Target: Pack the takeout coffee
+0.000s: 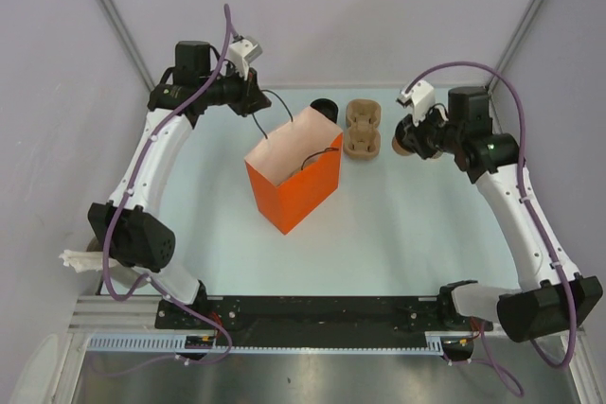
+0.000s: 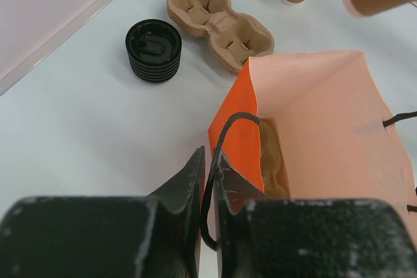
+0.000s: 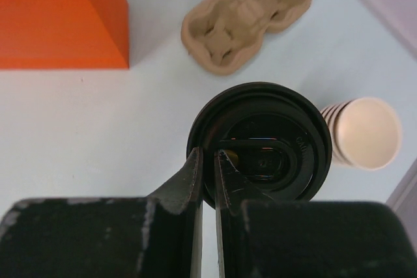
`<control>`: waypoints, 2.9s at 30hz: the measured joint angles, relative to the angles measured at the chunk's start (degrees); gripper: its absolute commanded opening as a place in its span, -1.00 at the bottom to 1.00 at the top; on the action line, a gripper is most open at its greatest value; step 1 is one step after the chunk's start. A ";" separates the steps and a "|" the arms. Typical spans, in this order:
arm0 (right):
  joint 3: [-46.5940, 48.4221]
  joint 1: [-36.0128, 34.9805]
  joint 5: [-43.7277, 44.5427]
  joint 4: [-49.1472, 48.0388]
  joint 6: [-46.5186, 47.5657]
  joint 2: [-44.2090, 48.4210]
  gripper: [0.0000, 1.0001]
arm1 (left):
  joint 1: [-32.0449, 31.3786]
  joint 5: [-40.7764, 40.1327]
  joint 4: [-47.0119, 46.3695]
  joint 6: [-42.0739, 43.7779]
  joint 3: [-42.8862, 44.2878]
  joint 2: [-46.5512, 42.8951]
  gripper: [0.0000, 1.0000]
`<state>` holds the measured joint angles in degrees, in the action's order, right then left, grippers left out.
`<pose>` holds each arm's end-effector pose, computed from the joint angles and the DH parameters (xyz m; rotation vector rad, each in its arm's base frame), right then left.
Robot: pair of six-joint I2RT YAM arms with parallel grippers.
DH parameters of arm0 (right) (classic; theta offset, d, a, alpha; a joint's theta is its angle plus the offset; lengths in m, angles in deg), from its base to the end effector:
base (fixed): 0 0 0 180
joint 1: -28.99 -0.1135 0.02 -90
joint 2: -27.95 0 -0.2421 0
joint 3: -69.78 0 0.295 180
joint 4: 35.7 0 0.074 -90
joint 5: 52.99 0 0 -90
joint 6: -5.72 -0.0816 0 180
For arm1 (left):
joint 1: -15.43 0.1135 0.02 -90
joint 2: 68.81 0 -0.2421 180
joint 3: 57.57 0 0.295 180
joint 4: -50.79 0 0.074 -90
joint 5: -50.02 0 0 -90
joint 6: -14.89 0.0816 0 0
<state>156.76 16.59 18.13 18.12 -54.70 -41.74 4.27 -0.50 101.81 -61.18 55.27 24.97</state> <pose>0.3256 0.0986 0.3382 -0.9461 1.9590 0.1933 0.4128 -0.1343 0.3789 0.8324 1.8869 -0.6985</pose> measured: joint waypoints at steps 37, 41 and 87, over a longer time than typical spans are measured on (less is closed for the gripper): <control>55.10 -25.79 -2.71 15.06 -12.68 -36.00 -1.00 | -2.49 -4.81 -1.62 -0.44 -0.28 0.00 -0.78; 56.06 -26.49 -2.38 17.44 -13.49 -38.91 -1.00 | -2.51 -6.05 -1.75 -0.48 -0.28 0.00 -0.78; 48.87 -28.22 4.50 19.56 -13.46 -51.69 -1.00 | -3.21 -19.15 -2.43 -2.40 -0.96 -0.04 -1.00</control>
<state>205.63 -11.63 22.64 37.68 -68.16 -93.43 1.06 -19.65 99.39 -63.58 54.31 24.93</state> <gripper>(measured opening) 0.107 0.012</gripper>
